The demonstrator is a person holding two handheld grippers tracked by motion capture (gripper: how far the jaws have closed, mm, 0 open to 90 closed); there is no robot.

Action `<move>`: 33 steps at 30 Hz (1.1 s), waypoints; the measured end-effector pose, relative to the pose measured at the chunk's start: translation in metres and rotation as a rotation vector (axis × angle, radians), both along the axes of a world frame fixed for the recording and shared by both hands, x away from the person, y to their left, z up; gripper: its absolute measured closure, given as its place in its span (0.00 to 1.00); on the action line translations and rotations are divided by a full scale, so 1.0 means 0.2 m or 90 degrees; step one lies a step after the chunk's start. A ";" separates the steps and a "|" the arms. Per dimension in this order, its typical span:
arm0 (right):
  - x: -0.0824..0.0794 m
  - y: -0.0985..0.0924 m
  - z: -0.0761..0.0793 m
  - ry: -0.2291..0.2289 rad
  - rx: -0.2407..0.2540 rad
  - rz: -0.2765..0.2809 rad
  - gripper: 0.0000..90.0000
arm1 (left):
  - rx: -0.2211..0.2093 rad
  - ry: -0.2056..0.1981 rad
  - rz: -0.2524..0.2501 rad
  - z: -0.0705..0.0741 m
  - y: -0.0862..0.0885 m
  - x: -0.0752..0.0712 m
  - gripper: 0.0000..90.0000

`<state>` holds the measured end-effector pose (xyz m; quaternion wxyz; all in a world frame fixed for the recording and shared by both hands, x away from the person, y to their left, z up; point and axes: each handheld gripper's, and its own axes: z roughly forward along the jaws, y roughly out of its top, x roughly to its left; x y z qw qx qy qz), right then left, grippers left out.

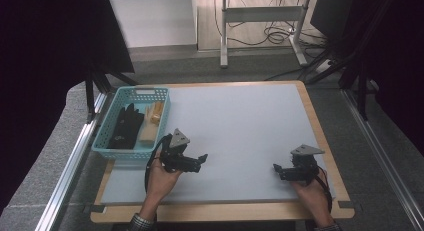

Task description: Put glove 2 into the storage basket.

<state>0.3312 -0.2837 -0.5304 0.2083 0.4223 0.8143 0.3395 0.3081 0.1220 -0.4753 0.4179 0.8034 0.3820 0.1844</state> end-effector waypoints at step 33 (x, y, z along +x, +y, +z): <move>0.00 0.00 0.00 -0.001 -0.001 0.005 0.13 | 0.039 0.031 -0.068 -0.20 -0.29 0.01 0.00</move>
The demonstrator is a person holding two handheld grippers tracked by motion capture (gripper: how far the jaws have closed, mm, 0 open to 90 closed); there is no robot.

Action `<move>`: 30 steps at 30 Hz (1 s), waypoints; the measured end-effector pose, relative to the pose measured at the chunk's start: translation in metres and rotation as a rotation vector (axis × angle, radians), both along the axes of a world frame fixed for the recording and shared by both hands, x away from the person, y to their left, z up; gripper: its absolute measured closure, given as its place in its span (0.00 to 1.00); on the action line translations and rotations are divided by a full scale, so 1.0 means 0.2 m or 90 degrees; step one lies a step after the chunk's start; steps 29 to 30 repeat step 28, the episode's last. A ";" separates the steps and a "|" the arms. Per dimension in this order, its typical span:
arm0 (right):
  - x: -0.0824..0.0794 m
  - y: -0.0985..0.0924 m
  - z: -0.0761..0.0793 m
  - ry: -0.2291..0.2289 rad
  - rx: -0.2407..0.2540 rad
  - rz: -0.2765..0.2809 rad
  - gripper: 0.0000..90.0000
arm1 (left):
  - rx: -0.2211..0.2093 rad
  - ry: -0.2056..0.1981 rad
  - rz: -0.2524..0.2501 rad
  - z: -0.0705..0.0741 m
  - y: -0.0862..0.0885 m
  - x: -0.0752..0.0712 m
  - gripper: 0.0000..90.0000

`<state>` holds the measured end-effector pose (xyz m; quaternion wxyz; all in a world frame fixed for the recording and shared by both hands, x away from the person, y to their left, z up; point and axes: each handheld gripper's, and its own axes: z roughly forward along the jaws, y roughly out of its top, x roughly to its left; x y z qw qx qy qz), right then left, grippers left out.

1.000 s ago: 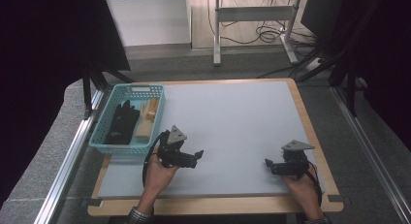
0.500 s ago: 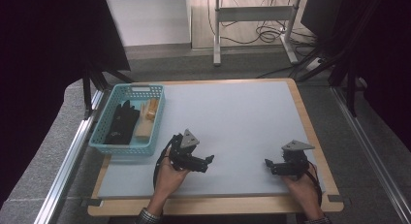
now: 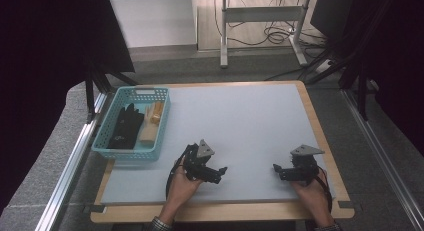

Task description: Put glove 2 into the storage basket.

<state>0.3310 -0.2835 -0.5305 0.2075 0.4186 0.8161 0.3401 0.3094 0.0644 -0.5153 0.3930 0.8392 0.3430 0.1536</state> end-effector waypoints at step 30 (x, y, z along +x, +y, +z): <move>0.00 0.00 0.00 0.001 0.000 0.003 0.13 | 0.041 0.060 -0.005 -0.14 -0.09 0.02 0.00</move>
